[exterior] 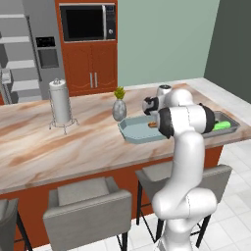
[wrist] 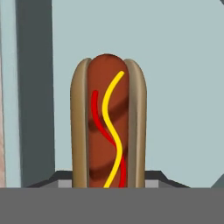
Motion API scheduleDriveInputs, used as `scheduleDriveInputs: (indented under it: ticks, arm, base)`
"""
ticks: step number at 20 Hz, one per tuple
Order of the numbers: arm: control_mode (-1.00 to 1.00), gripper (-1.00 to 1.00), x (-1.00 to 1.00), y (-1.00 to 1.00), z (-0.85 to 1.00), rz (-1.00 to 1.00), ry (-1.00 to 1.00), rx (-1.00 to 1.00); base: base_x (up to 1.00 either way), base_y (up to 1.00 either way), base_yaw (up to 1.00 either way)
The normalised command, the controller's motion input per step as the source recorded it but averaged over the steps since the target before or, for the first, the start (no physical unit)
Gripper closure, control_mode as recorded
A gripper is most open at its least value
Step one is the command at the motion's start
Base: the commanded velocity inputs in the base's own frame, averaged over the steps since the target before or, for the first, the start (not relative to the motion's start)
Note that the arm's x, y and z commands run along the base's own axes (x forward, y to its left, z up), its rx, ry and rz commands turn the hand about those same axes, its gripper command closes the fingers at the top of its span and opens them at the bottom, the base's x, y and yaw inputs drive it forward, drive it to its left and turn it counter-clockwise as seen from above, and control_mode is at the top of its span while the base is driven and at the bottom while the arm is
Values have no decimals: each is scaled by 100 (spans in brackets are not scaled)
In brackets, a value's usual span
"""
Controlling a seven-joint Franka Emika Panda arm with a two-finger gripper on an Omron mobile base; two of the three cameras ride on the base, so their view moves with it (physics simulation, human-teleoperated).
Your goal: Place the cold items (corn and squash) from the fridge in one tupperware on the dining counter. Place the warm items (hot dog and kebab skewer) in the stove area in another tupperware.
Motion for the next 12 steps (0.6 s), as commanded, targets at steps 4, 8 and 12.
scheduleDriveInputs:
  ticks: [4,8,12]
  arm:
    - [-100,-100,0,0,0,0,0,0]
    - [-100,-100,0,0,0,0,0,0]
    - [-100,-100,0,0,0,0,0,0]
  base:
    - [0,0,0]
    - [0,0,0]
    - [0,0,0]
